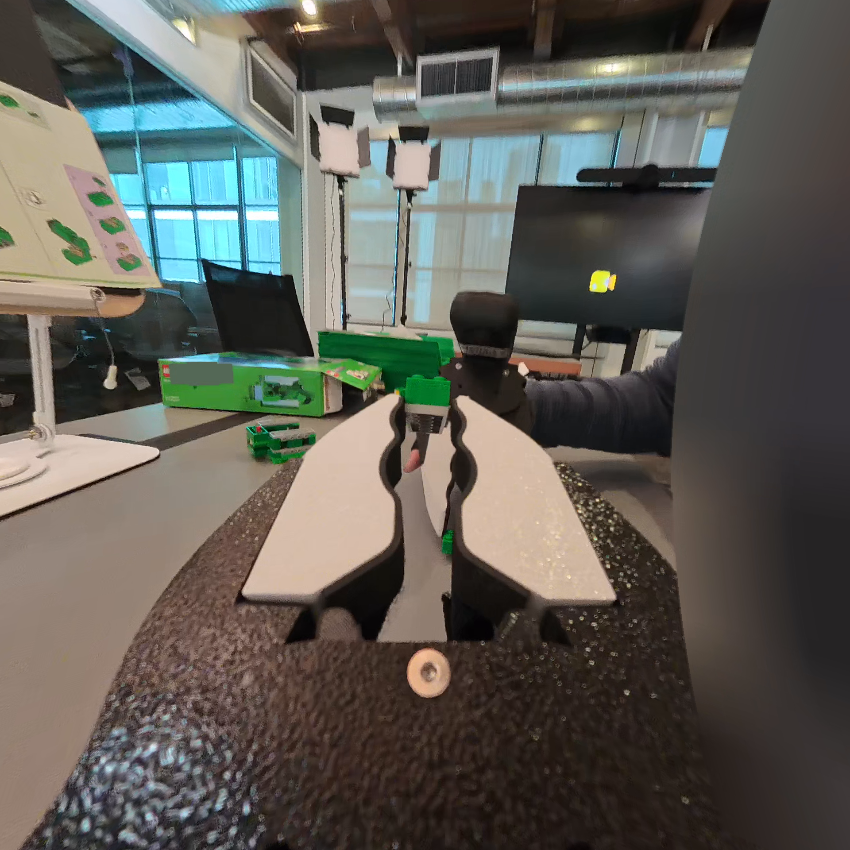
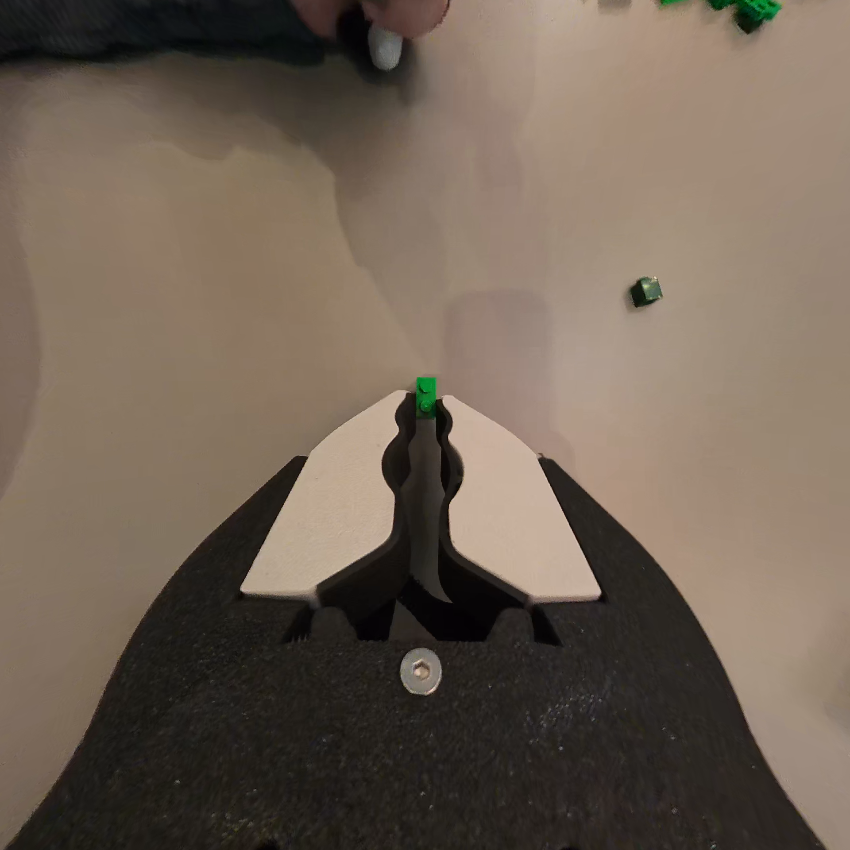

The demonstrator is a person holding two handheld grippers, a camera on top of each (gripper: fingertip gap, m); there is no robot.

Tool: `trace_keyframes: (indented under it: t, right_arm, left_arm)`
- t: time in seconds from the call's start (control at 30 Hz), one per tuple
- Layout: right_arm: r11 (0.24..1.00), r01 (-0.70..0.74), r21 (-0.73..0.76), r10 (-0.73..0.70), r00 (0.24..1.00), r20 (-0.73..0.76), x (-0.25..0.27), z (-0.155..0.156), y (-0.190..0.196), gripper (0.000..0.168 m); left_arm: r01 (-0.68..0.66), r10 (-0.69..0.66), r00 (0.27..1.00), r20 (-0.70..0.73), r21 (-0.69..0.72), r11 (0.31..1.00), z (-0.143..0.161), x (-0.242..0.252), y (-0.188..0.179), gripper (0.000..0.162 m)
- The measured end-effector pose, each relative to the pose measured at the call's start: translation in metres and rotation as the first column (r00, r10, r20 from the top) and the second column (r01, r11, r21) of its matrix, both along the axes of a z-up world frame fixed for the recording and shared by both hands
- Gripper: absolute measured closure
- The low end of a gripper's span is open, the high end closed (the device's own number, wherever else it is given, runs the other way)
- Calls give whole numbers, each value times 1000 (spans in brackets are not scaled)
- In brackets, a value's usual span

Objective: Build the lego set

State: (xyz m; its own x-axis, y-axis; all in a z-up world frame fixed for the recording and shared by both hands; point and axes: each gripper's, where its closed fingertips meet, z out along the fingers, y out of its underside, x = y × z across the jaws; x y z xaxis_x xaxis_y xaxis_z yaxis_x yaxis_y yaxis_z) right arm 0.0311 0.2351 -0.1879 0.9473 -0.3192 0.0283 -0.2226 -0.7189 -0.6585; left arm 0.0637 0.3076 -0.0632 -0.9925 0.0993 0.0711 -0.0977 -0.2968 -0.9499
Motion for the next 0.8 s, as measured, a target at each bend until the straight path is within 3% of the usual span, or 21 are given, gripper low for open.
trace_keyframes:
  t: [0.17, 0.8]
  right_arm:
    - [999, 6, -39, -6, 1000, 8, -2, -5, -6, 161]
    - [997, -9, -70, 8, 1000, -24, -9, -11, -7, 157]
  left_arm:
    - [-12, 11, 1000, -25, -39, 999, 5, 6, 8, 144]
    - [26, -25, 1000, -7, 49, 998, -7, -1, -2, 144]
